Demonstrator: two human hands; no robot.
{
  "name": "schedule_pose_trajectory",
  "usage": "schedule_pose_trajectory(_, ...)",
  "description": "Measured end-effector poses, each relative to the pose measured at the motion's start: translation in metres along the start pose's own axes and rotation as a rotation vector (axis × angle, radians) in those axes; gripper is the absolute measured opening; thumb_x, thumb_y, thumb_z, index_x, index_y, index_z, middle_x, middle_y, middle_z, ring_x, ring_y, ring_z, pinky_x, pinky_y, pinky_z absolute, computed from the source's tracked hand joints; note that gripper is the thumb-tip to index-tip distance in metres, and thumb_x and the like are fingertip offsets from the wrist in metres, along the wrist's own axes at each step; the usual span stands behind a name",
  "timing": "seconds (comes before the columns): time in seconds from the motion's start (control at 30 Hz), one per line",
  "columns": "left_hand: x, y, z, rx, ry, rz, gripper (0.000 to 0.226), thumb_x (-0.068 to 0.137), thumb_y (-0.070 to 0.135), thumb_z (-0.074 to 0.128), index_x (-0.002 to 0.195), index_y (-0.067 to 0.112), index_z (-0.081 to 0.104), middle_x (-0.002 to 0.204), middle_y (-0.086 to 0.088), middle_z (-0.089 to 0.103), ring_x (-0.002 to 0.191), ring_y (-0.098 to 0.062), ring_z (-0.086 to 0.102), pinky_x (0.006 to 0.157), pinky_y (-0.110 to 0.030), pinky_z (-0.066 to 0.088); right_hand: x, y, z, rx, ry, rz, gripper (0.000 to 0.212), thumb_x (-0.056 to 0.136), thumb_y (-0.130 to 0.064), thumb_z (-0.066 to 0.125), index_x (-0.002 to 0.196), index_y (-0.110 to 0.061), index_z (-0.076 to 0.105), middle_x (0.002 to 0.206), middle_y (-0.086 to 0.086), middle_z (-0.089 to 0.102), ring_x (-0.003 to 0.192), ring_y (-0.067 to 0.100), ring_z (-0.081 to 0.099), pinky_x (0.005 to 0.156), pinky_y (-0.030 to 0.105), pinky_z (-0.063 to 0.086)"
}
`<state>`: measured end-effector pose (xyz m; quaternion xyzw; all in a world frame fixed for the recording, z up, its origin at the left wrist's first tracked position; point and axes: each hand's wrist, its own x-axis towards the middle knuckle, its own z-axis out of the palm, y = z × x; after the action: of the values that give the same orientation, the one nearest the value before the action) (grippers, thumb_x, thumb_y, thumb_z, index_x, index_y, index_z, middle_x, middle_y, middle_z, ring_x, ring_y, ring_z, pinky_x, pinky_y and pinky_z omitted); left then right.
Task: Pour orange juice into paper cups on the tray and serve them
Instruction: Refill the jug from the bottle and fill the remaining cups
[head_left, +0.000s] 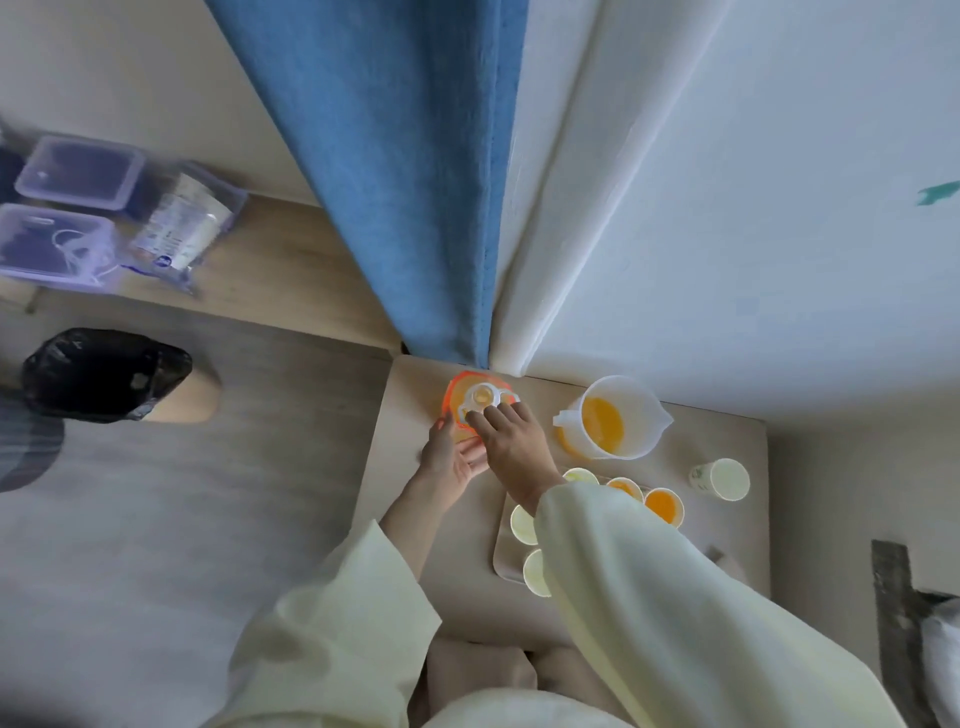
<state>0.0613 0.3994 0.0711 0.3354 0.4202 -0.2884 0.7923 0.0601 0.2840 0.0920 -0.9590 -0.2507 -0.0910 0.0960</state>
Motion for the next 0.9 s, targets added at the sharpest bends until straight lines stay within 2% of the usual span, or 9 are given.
schedule_pose_trajectory(0.2, 0.016, 0.000, -0.016, 0.017, 0.015, -0.013, 0.049, 0.099, 0.046, 0.045, 0.138, 0.017, 0.045, 0.131, -0.022, 0.056, 0.120, -0.032, 0.058, 0.066, -0.041, 0.059, -0.002, -0.006, 0.015, 0.025, 0.033, -0.010, 0.038, 0.063, -0.001, 0.071, 0.097, -0.011, 0.061, 0.077, 0.004, 0.059, 0.068, 0.025, 0.058, 0.077, 0.032, 0.041)
schedule_pose_trajectory(0.27, 0.017, 0.000, -0.018, 0.042, 0.017, -0.019, 0.047, 0.099, 0.047, 0.043, 0.138, 0.020, 0.044, 0.129, -0.020, 0.056, 0.118, -0.031, 0.058, 0.077, -0.044, 0.056, -0.013, -0.009, 0.019, 0.032, 0.045, 0.027, 0.039, 0.078, -0.009, 0.059, 0.116, -0.010, 0.051, 0.099, 0.012, 0.060, 0.091, 0.030, 0.060, 0.093, 0.037, 0.040)
schedule_pose_trajectory(0.37, 0.020, -0.002, -0.026, 0.127, 0.108, -0.018, 0.036, 0.103, 0.041, 0.037, 0.127, 0.016, 0.044, 0.120, -0.018, 0.060, 0.108, -0.029, 0.061, 0.090, -0.044, 0.048, -0.034, -0.014, 0.018, 0.030, 0.027, 0.322, 0.054, 0.086, -0.026, 0.045, 0.136, -0.007, 0.037, 0.131, 0.021, 0.042, 0.125, 0.034, 0.039, 0.111, 0.047, 0.024)
schedule_pose_trajectory(0.47, 0.037, -0.012, -0.049, 0.356, 0.351, 0.024, 0.027, 0.103, 0.025, 0.037, 0.122, 0.009, 0.047, 0.101, -0.016, 0.063, 0.084, -0.027, 0.066, 0.073, -0.033, 0.050, -0.053, -0.014, 0.027, 0.168, -0.066, 0.678, 0.067, 0.078, -0.017, 0.050, 0.140, -0.002, 0.031, 0.133, 0.023, 0.044, 0.125, 0.036, 0.038, 0.110, 0.048, 0.029)
schedule_pose_trajectory(0.53, 0.049, -0.019, -0.069, 0.599, 0.491, 0.088, 0.028, 0.098, 0.017, 0.043, 0.119, 0.003, 0.056, 0.090, -0.014, 0.063, 0.067, -0.023, 0.063, 0.062, -0.028, 0.046, -0.062, -0.009, 0.036, 0.246, -0.218, 0.746, 0.079, 0.077, -0.009, 0.063, 0.146, -0.004, 0.026, 0.138, 0.021, 0.044, 0.129, 0.037, 0.040, 0.112, 0.046, 0.030)
schedule_pose_trajectory(0.6, 0.058, -0.024, -0.089, 0.902, 0.570, 0.120, 0.026, 0.094, 0.015, 0.046, 0.111, 0.001, 0.059, 0.099, -0.018, 0.067, 0.086, -0.032, 0.066, 0.073, -0.033, 0.050, -0.065, -0.004, 0.047, 0.351, -0.344, 0.730, 0.087, 0.083, -0.019, 0.067, 0.152, -0.007, 0.015, 0.151, 0.017, 0.031, 0.140, 0.034, 0.029, 0.117, 0.041, 0.022)
schedule_pose_trajectory(0.7, 0.072, -0.029, -0.111, 1.228, 0.567, 0.133, 0.031, 0.093, 0.016, 0.052, 0.121, 0.002, 0.053, 0.123, -0.017, 0.059, 0.117, -0.035, 0.053, 0.088, -0.034, 0.043, -0.055, 0.003, 0.061, 0.485, -0.312, 0.713, 0.104, 0.077, -0.033, 0.078, 0.153, -0.007, 0.011, 0.156, 0.013, 0.021, 0.145, 0.028, 0.018, 0.118, 0.038, 0.020)
schedule_pose_trajectory(0.8, 0.091, -0.030, -0.120, 1.365, 0.525, 0.135, 0.039, 0.092, 0.020, 0.055, 0.128, 0.008, 0.048, 0.125, -0.018, 0.047, 0.114, -0.035, 0.052, 0.089, -0.037, 0.044, -0.035, 0.009, 0.068, 0.561, -0.180, 0.672, 0.111, 0.070, -0.040, 0.082, 0.151, -0.003, 0.016, 0.157, 0.013, 0.020, 0.145, 0.027, 0.017, 0.118, 0.040, 0.023)
schedule_pose_trajectory(0.9, 0.114, -0.038, -0.124, 1.454, 0.475, 0.178, 0.046, 0.091, 0.020, 0.057, 0.135, 0.017, 0.044, 0.126, -0.016, 0.039, 0.113, -0.035, 0.051, 0.089, -0.040, 0.045, -0.019, 0.012, 0.071, 0.662, -0.073, 0.661, 0.111, 0.067, -0.055, 0.077, 0.151, -0.014, 0.016, 0.157, 0.009, 0.022, 0.144, 0.027, 0.023, 0.115, 0.045, 0.029)
